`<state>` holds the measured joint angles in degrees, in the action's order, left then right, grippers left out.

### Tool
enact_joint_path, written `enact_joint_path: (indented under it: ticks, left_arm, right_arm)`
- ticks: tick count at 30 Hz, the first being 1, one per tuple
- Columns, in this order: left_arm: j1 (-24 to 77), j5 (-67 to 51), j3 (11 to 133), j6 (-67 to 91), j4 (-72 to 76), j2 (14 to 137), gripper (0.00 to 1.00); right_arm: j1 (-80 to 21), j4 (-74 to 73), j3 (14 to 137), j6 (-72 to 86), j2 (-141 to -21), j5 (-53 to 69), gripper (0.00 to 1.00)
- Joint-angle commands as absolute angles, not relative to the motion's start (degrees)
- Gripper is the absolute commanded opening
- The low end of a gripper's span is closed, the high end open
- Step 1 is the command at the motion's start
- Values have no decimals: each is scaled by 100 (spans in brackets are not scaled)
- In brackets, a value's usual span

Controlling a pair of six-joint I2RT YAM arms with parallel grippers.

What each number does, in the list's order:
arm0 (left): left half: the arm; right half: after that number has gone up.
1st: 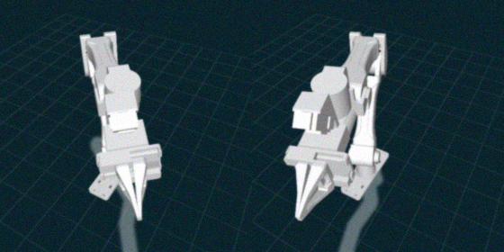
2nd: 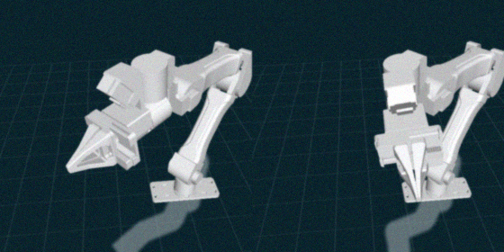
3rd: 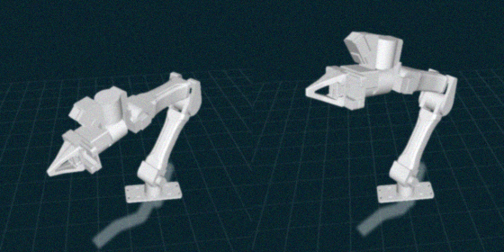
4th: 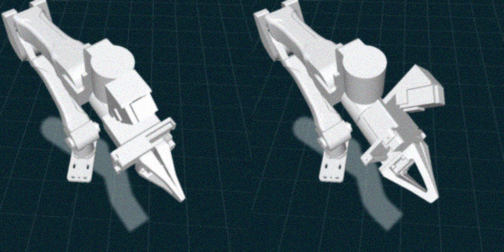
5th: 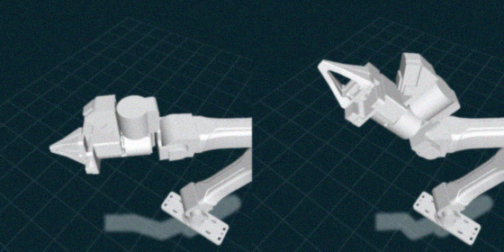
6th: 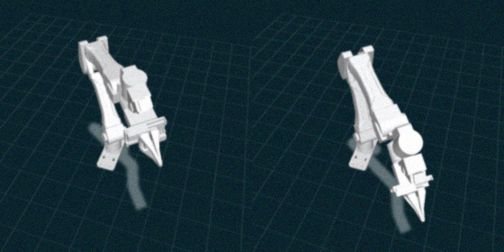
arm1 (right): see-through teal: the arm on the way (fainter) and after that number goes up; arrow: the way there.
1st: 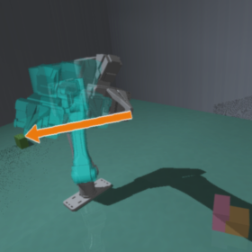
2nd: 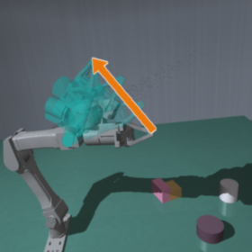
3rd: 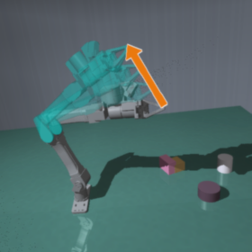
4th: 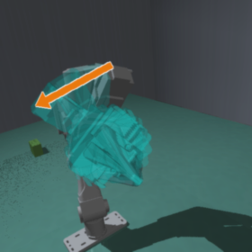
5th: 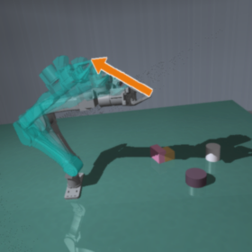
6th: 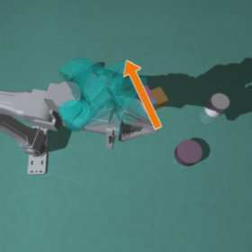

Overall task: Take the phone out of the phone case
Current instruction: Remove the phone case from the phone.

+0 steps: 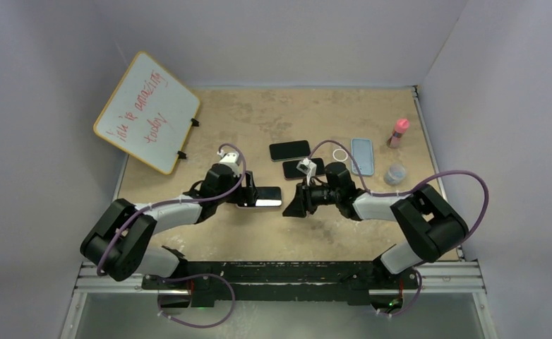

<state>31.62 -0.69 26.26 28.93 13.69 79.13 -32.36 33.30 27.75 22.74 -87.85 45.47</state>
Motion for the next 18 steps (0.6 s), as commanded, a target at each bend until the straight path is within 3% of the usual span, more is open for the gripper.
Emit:
enact_joint_path:
  ticks: [1,6,18]
  left_arm:
    - [3128,-383,2475,2900,774,8199,77]
    - [3126,-576,2397,3161,902,8194,74]
    - [3128,-916,1937,3808,1605,8200,70]
  right_arm:
    - [-3235,3712,3006,2840,-8580,3784,51]
    - [-3239,3765,3227,3530,-8943,3359,57]
    - [-3354,4324,3421,4321,-9704,3421,49]
